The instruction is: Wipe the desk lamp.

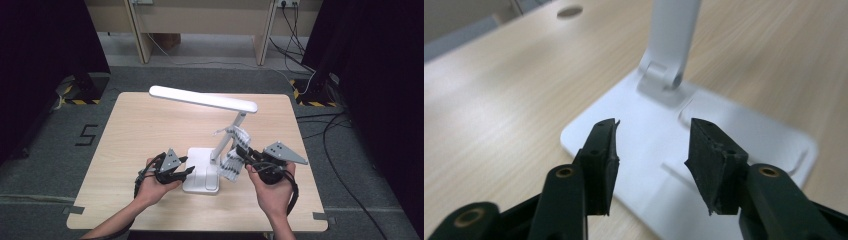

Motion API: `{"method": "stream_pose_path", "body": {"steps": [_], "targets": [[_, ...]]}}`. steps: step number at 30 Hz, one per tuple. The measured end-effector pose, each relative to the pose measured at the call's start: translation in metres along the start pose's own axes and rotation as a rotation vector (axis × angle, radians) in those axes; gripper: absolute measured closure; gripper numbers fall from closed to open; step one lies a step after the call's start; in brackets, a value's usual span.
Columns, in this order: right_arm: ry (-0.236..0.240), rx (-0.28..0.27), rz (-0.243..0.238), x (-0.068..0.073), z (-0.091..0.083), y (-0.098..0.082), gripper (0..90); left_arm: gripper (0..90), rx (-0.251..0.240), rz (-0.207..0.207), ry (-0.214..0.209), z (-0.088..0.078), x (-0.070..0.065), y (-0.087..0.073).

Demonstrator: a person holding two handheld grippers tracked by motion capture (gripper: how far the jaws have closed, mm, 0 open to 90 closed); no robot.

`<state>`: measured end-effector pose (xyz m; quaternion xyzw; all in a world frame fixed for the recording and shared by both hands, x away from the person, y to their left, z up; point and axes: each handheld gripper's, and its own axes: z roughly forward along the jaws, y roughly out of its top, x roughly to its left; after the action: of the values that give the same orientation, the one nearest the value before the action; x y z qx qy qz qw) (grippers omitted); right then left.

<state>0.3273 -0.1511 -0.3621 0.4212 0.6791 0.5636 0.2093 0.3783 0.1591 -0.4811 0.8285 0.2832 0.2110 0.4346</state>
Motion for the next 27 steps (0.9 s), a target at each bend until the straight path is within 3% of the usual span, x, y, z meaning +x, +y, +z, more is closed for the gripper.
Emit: {"method": "stream_pose_path", "body": {"steps": [7,10,16,27], "targets": [[-0.023,-0.079,-0.032,0.001,-0.007,0.026,80.3,59.3,0.048,0.04,0.017,0.016,0.001,-0.009],[-0.032,-0.076,-0.034,0.001,-0.006,0.029,80.3,62.2,0.058,0.051,0.015,0.019,0.001,-0.01],[-0.018,-0.011,-0.012,0.0,0.009,0.018,80.3,64.8,0.082,0.09,0.008,0.023,-0.001,-0.011],[0.016,0.139,0.03,0.0,0.047,-0.026,80.3,66.2,0.094,0.095,-0.005,0.026,-0.003,-0.012]]}}
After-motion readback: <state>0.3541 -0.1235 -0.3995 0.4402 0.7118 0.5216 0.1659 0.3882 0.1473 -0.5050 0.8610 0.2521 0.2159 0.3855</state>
